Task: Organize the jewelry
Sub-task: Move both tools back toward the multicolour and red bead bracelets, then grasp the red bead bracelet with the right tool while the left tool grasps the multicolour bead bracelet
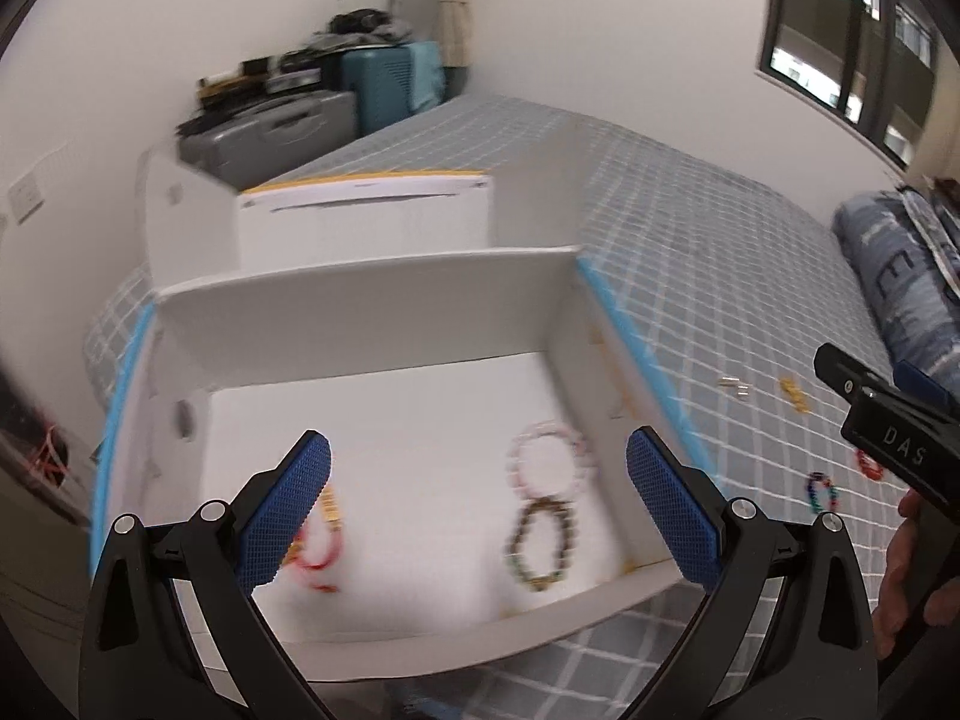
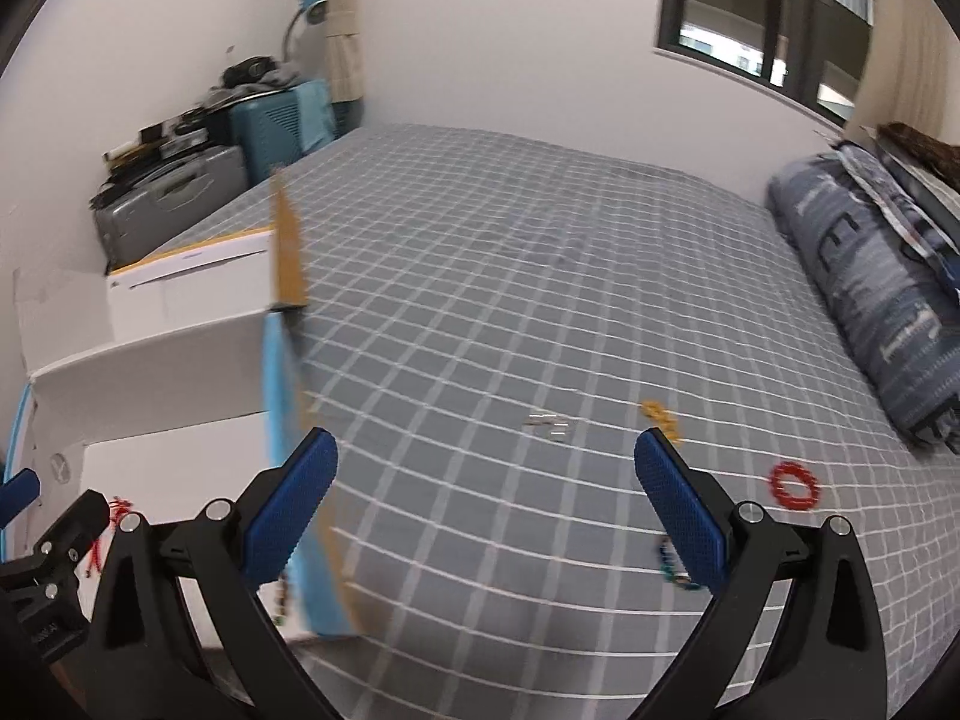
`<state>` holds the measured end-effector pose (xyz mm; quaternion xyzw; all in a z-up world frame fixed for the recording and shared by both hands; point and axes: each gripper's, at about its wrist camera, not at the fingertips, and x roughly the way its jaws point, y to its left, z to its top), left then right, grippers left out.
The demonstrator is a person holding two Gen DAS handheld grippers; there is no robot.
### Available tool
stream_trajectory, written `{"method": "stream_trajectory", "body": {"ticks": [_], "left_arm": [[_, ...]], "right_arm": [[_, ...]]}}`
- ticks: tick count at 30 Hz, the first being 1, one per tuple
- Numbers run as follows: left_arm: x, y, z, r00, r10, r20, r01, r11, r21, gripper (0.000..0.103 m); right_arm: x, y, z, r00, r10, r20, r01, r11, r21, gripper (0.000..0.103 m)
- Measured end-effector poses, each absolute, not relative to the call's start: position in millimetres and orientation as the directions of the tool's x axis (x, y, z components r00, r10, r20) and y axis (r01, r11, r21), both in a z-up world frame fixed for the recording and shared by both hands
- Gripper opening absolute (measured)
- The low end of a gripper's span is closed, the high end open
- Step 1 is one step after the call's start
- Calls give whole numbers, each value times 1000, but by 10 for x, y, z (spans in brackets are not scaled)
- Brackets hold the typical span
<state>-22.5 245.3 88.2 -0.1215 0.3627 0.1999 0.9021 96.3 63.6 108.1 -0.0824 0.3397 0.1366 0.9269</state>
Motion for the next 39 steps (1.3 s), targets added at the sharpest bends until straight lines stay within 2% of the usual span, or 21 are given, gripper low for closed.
{"method": "stream_trajectory", "body": {"ticks": [5, 14, 20, 30, 39], "left_arm": [[134, 1917, 950, 679, 225, -699, -361, 931, -51, 97], [880, 769, 950, 683, 32, -730, -136, 987, -84, 97], [1318, 77, 610, 646, 4, -763, -34, 999, -23, 97], [1734, -227, -108, 578, -11, -816, 6, 1000, -10, 97], [1917, -346, -601, 525, -11, -851, 32, 999, 7, 97]], "right_arm": [[1113, -4, 1071, 741, 137, -657, -223, 974, -49, 95], [1462, -1059, 1013, 736, 43, -676, -102, 994, -47, 96], [1815, -1727, 719, 672, 9, -741, -49, 998, -31, 96], [2351, -2353, -16, 558, 3, -830, 4, 1000, 7, 95], [2647, -2603, -465, 506, -4, -862, 31, 999, 14, 95]]}}
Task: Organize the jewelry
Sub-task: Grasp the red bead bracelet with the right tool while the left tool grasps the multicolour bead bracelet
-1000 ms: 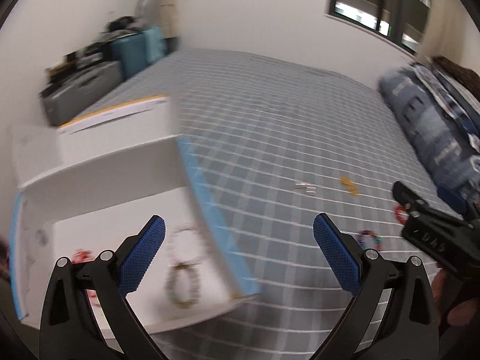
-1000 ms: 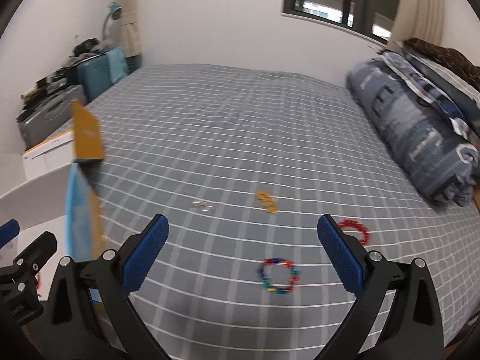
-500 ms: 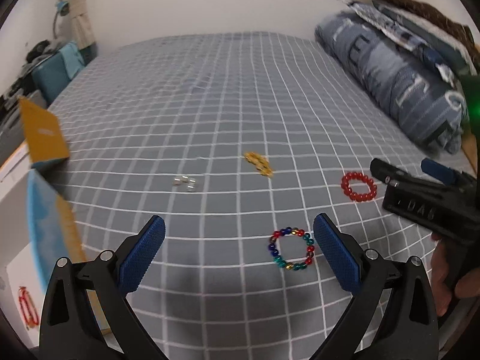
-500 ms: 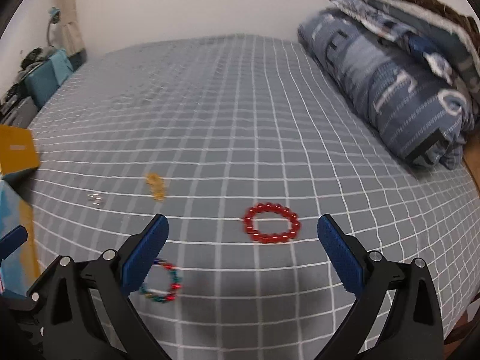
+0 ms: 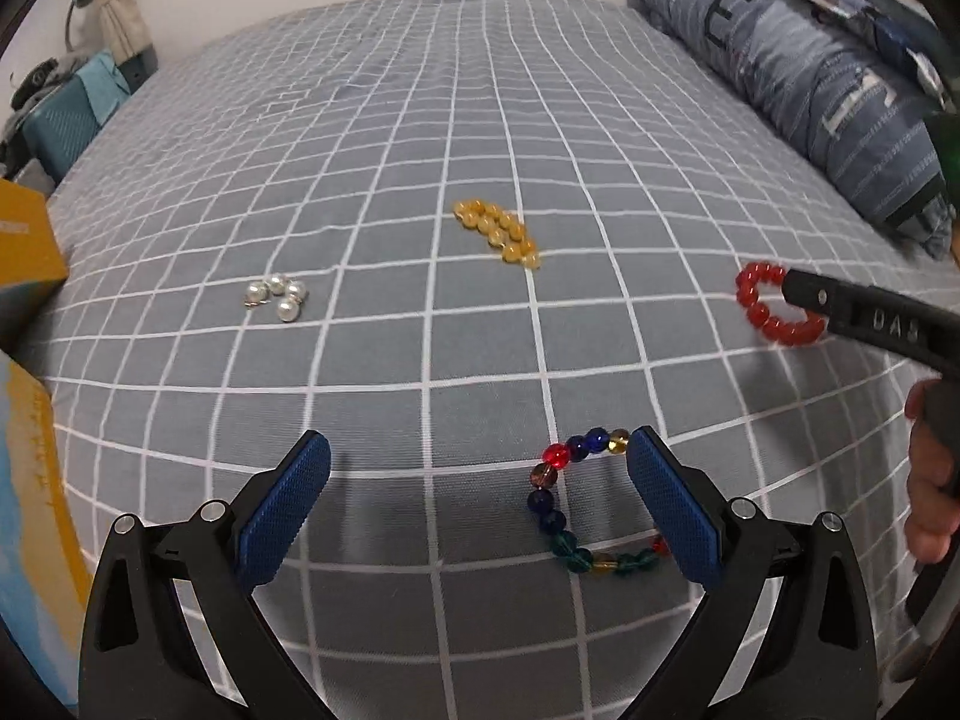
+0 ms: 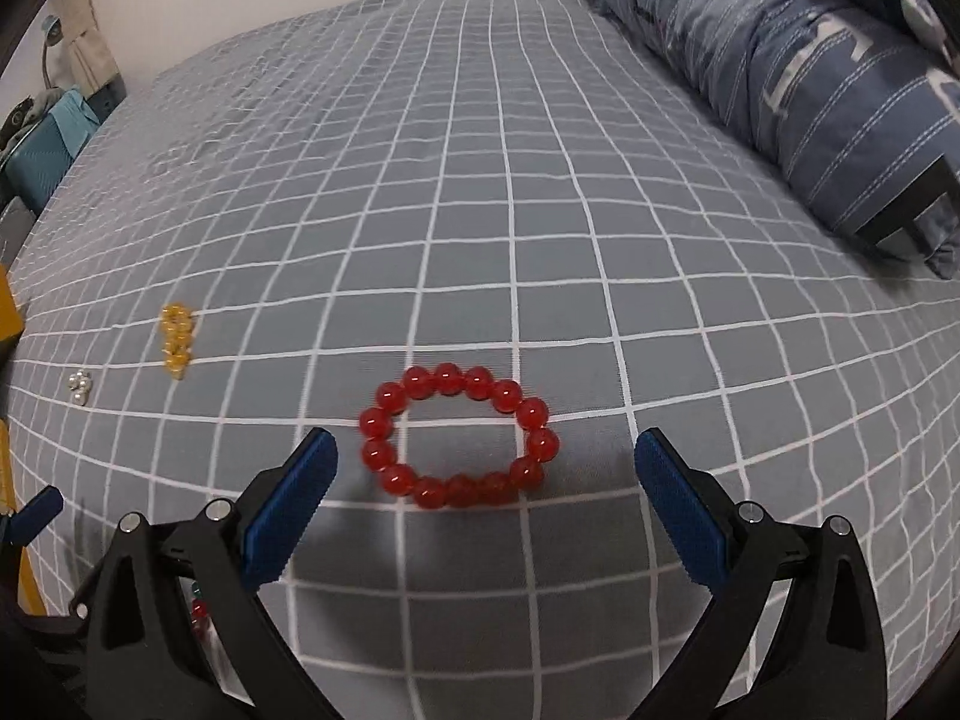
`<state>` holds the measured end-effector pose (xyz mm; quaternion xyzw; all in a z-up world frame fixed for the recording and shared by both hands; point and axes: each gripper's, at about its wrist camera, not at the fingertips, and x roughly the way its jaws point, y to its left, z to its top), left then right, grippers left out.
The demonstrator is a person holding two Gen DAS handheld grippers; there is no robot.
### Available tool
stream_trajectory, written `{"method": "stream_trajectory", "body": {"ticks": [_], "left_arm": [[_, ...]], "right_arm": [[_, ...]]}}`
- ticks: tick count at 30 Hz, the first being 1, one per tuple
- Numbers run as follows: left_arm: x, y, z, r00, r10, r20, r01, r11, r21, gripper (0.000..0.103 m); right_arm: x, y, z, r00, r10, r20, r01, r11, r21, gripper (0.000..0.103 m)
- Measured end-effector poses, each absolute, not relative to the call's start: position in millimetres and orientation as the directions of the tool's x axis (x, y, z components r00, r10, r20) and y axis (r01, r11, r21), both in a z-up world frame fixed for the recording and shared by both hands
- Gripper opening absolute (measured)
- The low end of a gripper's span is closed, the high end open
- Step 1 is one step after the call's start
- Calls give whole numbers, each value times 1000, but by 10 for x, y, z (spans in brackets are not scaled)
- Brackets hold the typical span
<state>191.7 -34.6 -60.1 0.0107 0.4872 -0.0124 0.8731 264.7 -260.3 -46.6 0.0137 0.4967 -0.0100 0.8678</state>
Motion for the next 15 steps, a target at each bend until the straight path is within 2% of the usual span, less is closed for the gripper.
{"method": "stream_trajectory", "body": {"ticks": [6, 9, 11, 13, 15], "left_arm": [[1936, -298, -808, 508, 4, -861, 28, 999, 21, 95], [1916, -286, -825, 518, 0, -855, 24, 1000, 15, 93], [1907, -287, -845, 517, -8, -856, 22, 1000, 4, 90], [1891, -290, -841, 515, -12, -857, 24, 1000, 1, 84], [1886, -291, -832, 512, -16, -859, 27, 1000, -2, 74]], "right_arm": [[2725, -2715, -602, 485, -38, -874, 92, 996, 7, 95], [2747, -2731, -672, 469, -38, -882, 99, 995, 10, 80], [2764, -2751, -698, 467, -48, -883, 110, 994, 4, 75], [2754, -2737, -694, 473, -51, -880, 112, 994, 3, 68], [2756, -2743, -688, 473, -60, -879, 123, 992, -2, 54]]}}
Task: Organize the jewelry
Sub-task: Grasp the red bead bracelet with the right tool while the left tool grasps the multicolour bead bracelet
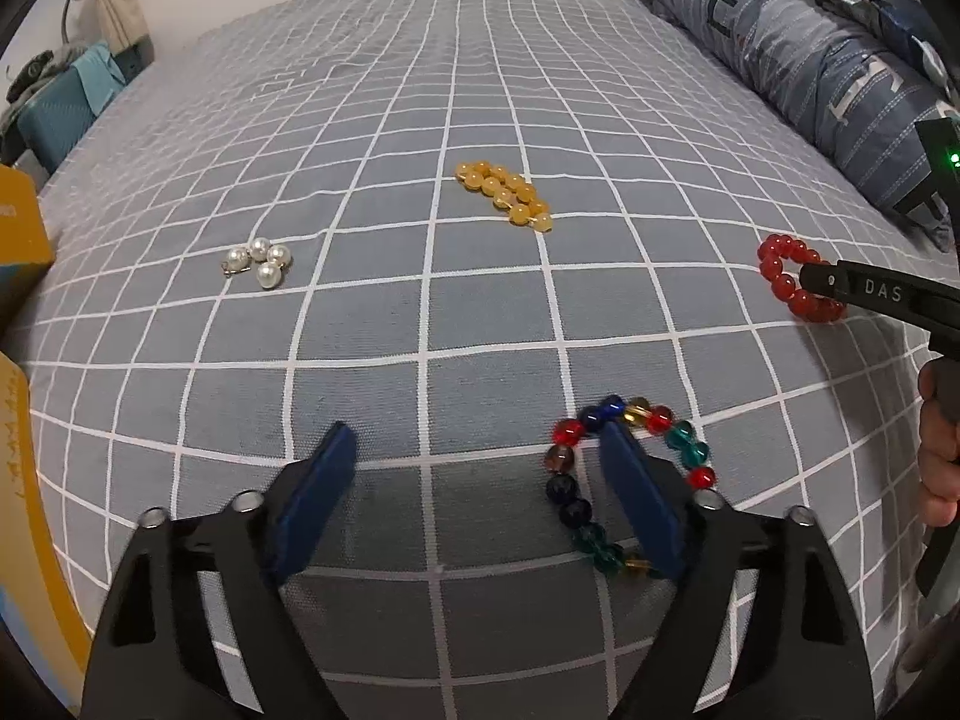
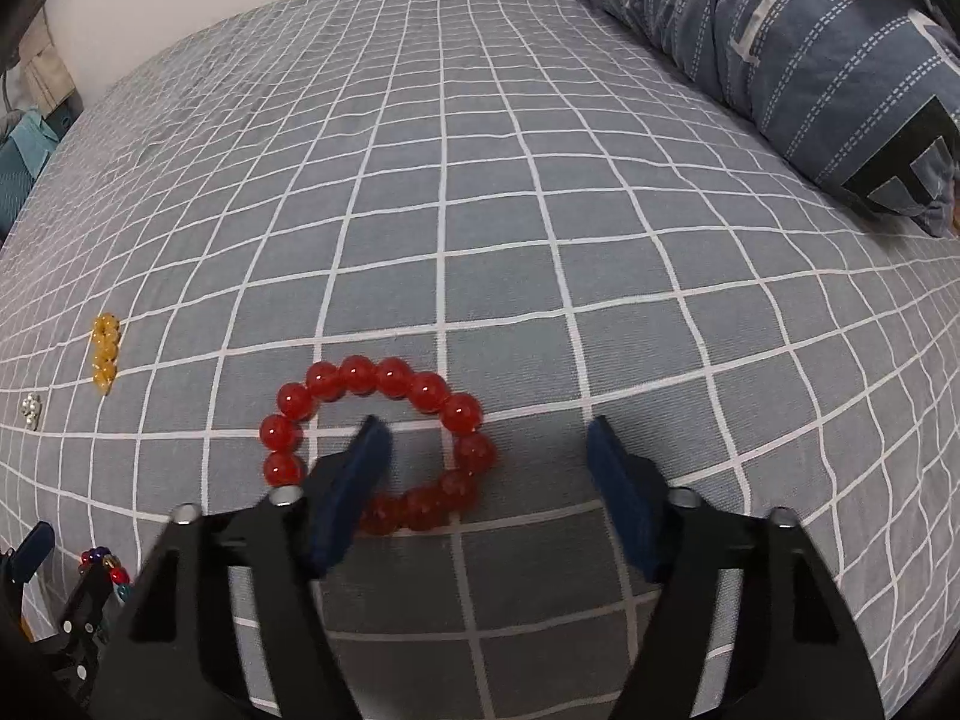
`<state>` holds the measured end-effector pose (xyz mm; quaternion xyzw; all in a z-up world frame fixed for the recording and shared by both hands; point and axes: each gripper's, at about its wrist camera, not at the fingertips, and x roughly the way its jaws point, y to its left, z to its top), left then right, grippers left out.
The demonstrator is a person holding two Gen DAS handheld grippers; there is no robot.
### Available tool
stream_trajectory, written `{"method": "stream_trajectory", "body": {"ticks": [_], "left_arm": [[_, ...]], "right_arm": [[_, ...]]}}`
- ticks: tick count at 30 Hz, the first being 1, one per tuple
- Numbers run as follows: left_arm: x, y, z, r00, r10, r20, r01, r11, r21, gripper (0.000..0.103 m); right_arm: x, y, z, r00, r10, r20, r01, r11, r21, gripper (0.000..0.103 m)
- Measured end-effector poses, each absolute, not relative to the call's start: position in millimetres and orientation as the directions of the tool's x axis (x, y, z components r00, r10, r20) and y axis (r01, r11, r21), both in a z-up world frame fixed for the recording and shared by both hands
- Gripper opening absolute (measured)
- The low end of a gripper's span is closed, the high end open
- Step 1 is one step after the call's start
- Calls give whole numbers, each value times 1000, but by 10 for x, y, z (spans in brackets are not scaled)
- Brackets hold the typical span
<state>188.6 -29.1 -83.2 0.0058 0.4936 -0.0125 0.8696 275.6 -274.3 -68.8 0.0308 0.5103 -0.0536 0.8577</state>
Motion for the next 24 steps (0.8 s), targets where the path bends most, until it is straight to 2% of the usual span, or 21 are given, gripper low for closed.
{"method": "stream_trajectory", "body": {"ticks": [4, 6, 7, 8, 9, 24], "left_arm": [[1887, -319, -808, 496, -27, -868, 47, 999, -4, 54], [1888, -315, -794, 483, -35, -875, 49, 999, -13, 38], [1896, -304, -788, 478, -36, -878, 50, 999, -14, 32], [1893, -302, -779, 471, -41, -881, 52, 998, -18, 15], [1891, -289, -772, 465, -40, -885, 48, 999, -20, 10], [1825, -232, -576, 498, -70, -865, 43, 998, -56, 9]], "right_arm": [[2748, -2750, -698, 469, -70, -880, 133, 991, -8, 34], [2734, -2738, -696, 470, -64, -880, 123, 992, -7, 18], [2727, -2726, -698, 470, -63, -881, 117, 993, -9, 16], [2725, -2716, -698, 470, -69, -880, 120, 993, -13, 16], [2732, -2717, -699, 470, -71, -880, 123, 992, -14, 16], [2664, -2719, -606, 483, -44, -875, 114, 993, 13, 14]]}}
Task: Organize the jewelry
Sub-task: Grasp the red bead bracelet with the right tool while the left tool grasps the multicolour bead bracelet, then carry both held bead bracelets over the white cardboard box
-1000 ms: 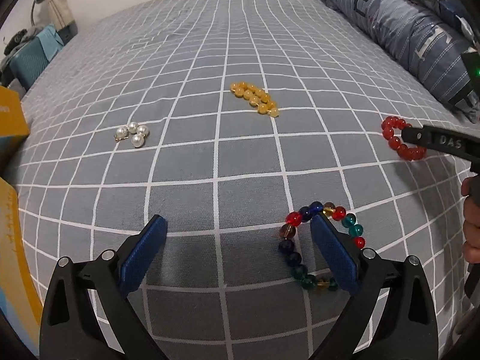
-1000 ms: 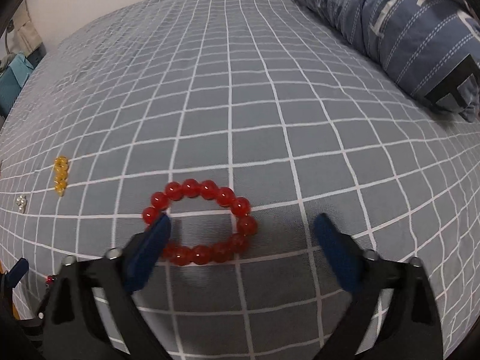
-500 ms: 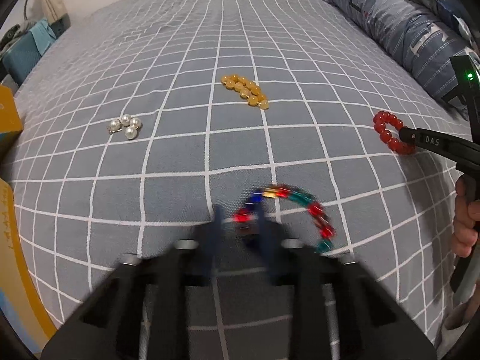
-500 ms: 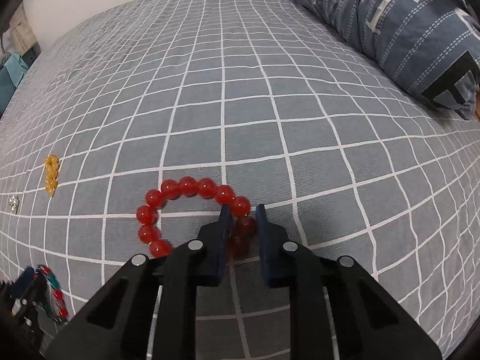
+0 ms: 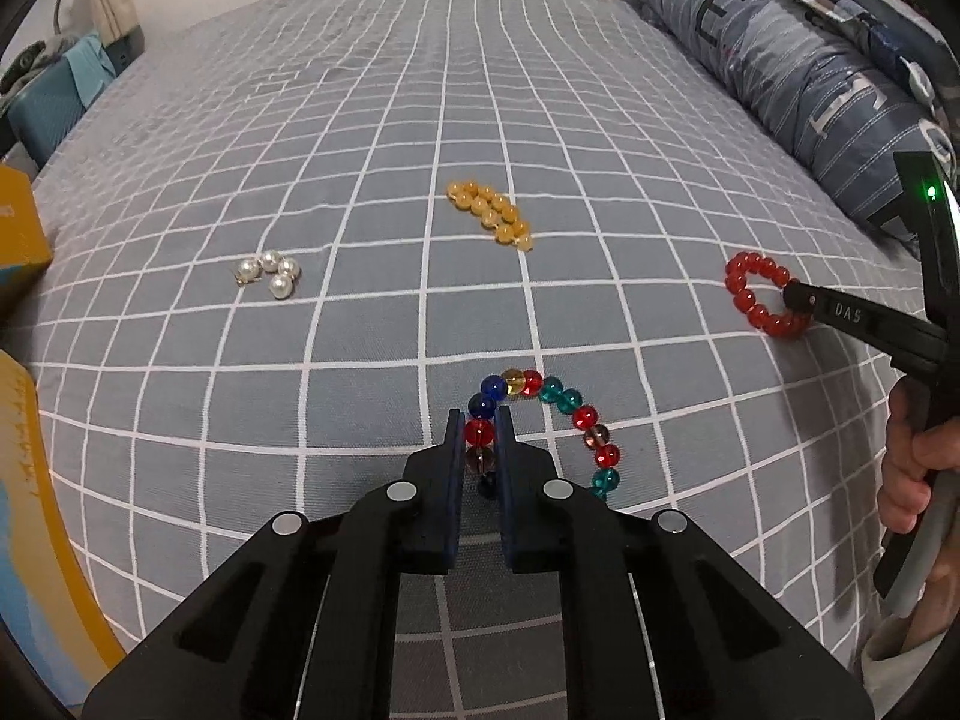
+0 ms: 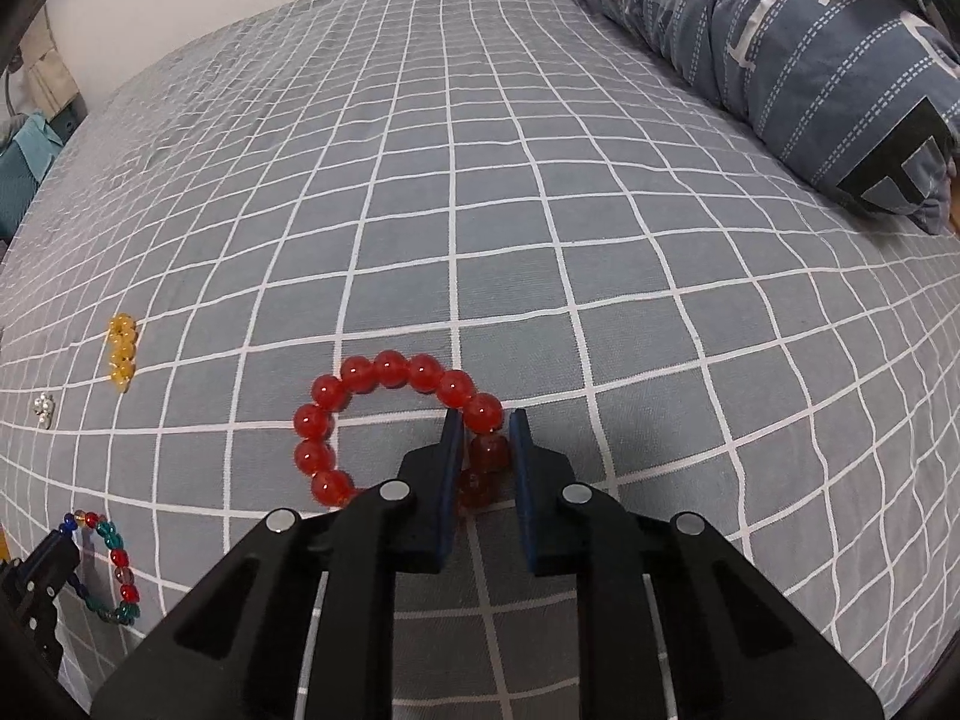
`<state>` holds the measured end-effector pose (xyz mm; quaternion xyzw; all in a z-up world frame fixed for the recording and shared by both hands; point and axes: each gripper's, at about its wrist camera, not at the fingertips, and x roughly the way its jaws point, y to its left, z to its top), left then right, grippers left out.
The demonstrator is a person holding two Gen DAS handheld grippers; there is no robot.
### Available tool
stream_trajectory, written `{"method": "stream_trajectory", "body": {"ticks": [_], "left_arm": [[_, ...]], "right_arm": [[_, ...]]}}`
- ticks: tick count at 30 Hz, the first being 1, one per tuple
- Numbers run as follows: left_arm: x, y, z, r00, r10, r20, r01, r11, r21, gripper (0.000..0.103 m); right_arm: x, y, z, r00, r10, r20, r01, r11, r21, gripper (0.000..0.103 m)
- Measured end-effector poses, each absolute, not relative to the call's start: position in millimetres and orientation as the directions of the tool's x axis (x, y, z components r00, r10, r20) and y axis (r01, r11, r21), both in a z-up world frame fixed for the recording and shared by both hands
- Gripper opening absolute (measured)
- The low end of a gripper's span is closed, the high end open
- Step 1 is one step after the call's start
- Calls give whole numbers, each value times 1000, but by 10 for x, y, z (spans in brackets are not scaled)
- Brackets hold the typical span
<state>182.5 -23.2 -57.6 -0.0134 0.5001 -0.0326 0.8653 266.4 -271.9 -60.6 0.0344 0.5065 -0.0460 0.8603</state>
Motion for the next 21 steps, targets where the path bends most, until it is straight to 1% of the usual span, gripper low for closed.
{"method": "stream_trajectory", "body": {"ticks": [3, 10, 21], "left_arm": [[1820, -229, -539, 508, -63, -859, 41, 998, -49, 9], [1782, -215, -411, 536, -62, -842, 39, 998, -49, 9], [1679, -161, -119, 589, -66, -806, 33, 998, -57, 9]], "right_arm": [[2619, -2683, -585, 491, -44, -870, 103, 995, 8, 13], [2549, -2630, -492, 517, -27, -856, 88, 996, 21, 13], [2318, -2344, -107, 603, 35, -797, -1, 999, 43, 13]]}}
